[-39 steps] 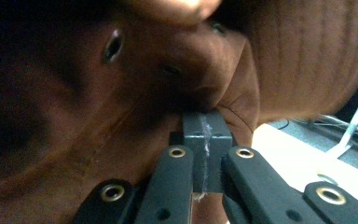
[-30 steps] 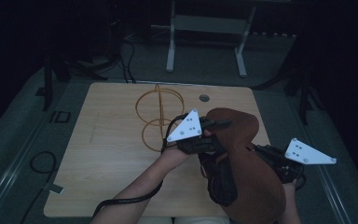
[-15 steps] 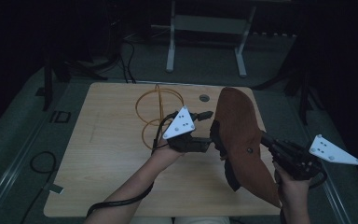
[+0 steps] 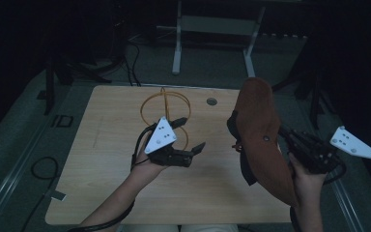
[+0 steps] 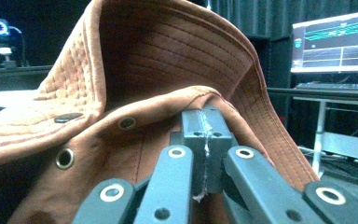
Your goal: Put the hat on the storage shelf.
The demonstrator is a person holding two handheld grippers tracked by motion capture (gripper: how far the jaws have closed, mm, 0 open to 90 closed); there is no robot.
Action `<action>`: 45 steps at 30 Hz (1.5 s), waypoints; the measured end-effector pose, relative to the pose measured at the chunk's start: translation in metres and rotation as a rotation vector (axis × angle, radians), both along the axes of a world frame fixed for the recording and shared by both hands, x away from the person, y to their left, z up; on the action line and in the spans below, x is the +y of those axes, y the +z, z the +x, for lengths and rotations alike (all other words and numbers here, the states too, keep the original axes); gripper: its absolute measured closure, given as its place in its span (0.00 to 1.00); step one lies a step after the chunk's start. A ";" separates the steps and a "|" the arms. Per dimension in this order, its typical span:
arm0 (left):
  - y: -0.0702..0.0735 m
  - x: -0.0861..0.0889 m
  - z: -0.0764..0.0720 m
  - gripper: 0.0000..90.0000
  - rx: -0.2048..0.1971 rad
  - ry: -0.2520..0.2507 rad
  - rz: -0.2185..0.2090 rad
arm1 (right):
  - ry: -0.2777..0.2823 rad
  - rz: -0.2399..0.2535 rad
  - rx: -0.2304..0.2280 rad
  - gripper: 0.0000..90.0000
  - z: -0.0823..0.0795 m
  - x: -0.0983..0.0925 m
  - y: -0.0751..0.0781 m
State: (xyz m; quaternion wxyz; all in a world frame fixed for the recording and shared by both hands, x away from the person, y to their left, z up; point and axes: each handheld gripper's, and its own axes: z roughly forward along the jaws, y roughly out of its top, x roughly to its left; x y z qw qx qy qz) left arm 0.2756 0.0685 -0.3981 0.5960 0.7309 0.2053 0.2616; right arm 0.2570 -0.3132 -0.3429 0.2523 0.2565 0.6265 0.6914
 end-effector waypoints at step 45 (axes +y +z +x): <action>-0.153 0.144 -0.070 0.09 0.184 0.373 -0.011 | 0.163 -0.209 0.127 1.00 0.154 0.233 0.043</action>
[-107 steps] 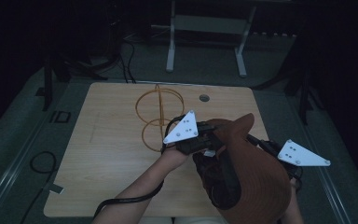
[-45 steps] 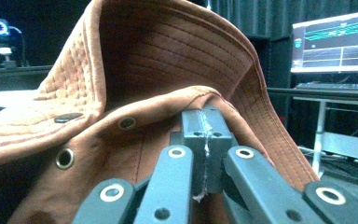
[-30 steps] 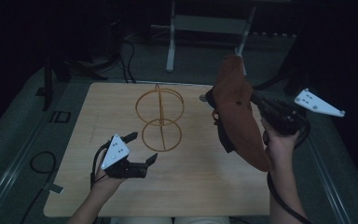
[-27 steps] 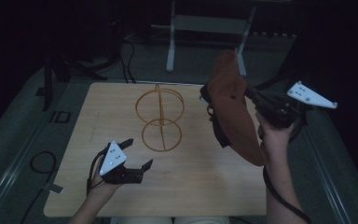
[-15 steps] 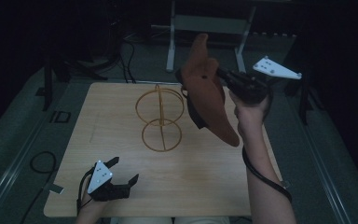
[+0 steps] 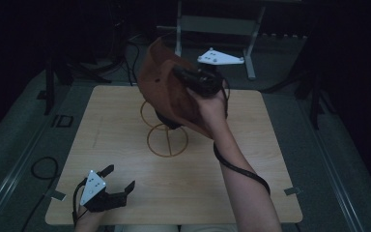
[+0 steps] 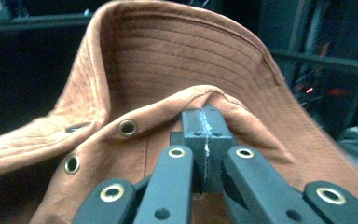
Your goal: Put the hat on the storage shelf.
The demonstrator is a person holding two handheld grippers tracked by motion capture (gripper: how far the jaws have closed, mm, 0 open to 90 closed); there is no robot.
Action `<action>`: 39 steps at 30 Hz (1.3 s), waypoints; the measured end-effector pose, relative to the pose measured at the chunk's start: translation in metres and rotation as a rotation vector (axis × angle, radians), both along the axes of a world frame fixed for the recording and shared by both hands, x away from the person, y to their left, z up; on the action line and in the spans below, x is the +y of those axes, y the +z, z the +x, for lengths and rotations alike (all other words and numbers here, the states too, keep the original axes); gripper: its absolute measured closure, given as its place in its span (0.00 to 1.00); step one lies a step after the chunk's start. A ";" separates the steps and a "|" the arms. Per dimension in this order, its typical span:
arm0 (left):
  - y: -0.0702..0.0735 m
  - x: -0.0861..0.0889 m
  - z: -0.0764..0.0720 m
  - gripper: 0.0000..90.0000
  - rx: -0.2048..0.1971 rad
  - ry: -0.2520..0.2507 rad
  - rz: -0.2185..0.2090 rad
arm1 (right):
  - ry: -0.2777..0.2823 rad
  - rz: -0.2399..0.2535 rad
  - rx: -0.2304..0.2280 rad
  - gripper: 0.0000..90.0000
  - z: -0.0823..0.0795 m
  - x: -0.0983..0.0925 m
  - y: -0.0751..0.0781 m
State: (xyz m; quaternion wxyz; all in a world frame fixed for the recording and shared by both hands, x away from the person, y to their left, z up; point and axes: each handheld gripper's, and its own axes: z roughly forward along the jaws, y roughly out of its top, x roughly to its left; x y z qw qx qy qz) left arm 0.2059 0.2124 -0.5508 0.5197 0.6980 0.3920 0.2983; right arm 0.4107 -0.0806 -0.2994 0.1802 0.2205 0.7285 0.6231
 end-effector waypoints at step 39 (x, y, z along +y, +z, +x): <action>-0.004 0.002 0.005 0.09 0.004 0.013 -0.010 | 0.117 -0.133 0.147 0.40 -0.006 0.000 -0.054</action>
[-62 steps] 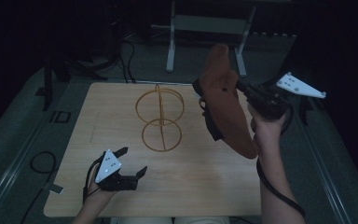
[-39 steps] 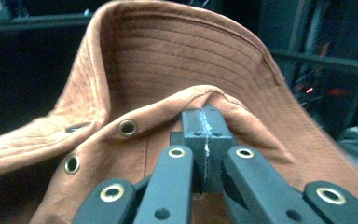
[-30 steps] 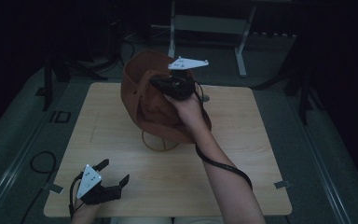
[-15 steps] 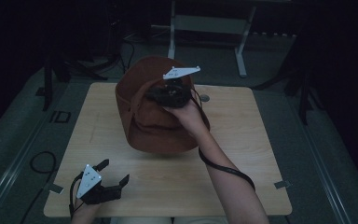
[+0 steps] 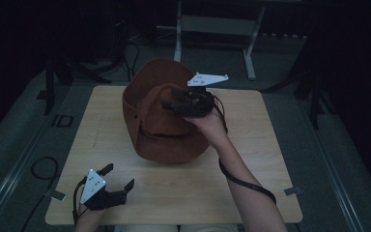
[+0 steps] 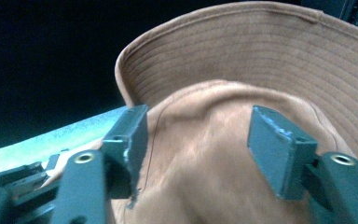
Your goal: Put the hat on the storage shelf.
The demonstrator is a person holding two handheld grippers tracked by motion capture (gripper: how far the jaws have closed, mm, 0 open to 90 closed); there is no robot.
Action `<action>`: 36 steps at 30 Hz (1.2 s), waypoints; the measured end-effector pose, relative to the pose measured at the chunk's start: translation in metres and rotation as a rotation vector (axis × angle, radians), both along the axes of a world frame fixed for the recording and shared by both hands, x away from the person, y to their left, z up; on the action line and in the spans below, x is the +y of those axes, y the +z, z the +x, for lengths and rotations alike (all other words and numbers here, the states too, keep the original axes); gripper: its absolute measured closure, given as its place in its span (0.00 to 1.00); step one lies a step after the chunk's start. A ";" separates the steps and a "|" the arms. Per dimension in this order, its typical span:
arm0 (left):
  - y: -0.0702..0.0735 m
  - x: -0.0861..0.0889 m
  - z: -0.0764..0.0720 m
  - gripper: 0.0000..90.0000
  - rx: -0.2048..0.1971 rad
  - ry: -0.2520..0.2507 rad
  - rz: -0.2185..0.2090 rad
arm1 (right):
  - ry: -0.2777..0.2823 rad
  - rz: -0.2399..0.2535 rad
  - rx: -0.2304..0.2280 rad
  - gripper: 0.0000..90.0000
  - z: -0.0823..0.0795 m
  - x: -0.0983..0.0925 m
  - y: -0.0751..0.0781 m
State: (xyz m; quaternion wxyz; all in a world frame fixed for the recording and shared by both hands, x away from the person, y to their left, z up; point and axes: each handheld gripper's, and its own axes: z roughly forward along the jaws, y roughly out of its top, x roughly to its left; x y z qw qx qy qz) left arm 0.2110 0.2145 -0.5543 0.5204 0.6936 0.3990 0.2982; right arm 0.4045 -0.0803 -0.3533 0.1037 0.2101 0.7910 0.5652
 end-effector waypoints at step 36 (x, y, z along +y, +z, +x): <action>-0.013 0.008 0.004 0.10 0.022 0.038 0.024 | -0.125 -0.086 -0.027 0.17 -0.043 -0.114 -0.071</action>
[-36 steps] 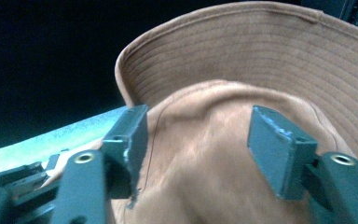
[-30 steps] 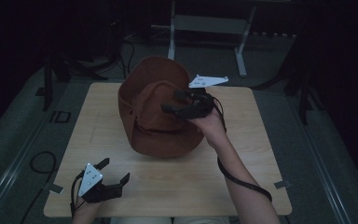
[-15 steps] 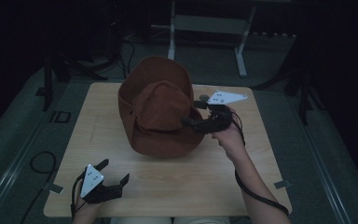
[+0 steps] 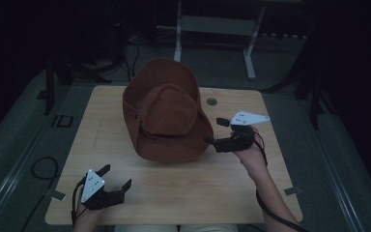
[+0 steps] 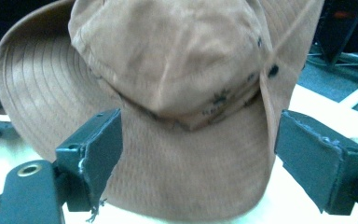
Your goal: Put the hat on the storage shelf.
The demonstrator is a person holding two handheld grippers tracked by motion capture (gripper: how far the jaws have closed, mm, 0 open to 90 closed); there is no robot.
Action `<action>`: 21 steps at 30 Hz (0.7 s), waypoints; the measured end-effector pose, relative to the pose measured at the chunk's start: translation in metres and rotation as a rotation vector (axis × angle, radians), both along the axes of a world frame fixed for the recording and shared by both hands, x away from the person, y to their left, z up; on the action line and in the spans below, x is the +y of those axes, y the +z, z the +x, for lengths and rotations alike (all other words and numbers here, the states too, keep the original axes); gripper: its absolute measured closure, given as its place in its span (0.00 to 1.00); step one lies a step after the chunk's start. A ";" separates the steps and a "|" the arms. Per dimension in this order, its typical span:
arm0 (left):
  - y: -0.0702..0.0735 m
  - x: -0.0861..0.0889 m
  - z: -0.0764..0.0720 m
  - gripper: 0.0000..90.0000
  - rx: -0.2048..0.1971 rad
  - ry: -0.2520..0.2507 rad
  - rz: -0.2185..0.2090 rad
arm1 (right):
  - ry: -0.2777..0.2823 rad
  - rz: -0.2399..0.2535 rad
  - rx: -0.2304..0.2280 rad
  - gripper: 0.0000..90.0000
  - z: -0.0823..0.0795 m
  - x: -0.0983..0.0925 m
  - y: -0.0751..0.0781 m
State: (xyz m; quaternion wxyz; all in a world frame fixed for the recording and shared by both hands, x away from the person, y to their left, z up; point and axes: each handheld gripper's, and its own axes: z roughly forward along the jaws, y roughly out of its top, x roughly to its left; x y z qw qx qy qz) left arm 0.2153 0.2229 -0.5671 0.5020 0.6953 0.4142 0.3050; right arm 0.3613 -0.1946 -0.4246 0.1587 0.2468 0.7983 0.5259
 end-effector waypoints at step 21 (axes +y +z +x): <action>-0.003 0.002 0.001 0.10 0.011 0.003 0.000 | -0.146 -0.003 0.072 0.17 -0.019 -0.073 -0.084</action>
